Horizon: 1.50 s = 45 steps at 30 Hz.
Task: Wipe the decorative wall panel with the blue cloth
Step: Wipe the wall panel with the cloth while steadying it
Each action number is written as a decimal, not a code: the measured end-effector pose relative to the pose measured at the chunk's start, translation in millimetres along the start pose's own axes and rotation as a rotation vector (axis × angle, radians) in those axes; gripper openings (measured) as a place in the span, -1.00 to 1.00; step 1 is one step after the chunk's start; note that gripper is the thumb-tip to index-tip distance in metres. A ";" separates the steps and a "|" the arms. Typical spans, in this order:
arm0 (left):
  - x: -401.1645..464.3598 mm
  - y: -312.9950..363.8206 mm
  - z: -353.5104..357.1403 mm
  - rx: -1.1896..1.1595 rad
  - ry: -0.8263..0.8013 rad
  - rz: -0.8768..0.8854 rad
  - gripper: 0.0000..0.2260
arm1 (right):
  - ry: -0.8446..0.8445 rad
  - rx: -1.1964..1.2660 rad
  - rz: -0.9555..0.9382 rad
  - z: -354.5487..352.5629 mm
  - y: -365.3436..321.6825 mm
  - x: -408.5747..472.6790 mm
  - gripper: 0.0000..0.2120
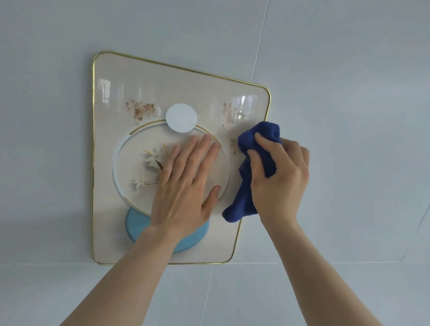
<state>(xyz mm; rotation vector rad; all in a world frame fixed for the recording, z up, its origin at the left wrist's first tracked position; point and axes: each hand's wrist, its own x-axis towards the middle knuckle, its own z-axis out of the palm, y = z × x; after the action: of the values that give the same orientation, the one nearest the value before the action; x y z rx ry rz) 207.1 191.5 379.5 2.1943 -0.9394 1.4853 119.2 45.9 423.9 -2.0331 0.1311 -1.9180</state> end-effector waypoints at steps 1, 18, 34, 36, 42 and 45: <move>3.3 -1.9 0.7 0.012 -0.013 -0.018 -0.26 | -0.005 -0.007 -0.018 5.6 0.7 2.5 -0.77; 5.3 -8.5 24.8 0.067 -0.003 -0.060 -0.16 | 0.018 -0.178 -0.429 51.0 21.8 -19.8 -0.76; 4.0 -9.1 23.0 0.042 -0.002 -0.053 -0.16 | 0.032 -0.216 -0.278 37.0 13.9 -1.0 -0.66; 4.4 -9.0 23.0 0.036 -0.008 -0.054 -0.15 | 0.089 -0.183 -0.223 42.3 4.0 17.1 -0.68; 4.3 -8.3 22.6 0.018 -0.005 -0.058 -0.16 | 0.051 -0.212 -0.291 37.4 12.1 2.0 -0.70; 4.2 -8.7 22.5 0.019 -0.003 -0.060 -0.16 | -0.081 -0.257 -0.343 25.8 26.2 -31.4 -0.65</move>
<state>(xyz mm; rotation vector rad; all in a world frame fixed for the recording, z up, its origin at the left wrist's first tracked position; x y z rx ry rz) 229.7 182.9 375.1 2.2179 -0.8561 1.4698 146.2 35.3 385.1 -2.4323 0.0082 -2.1043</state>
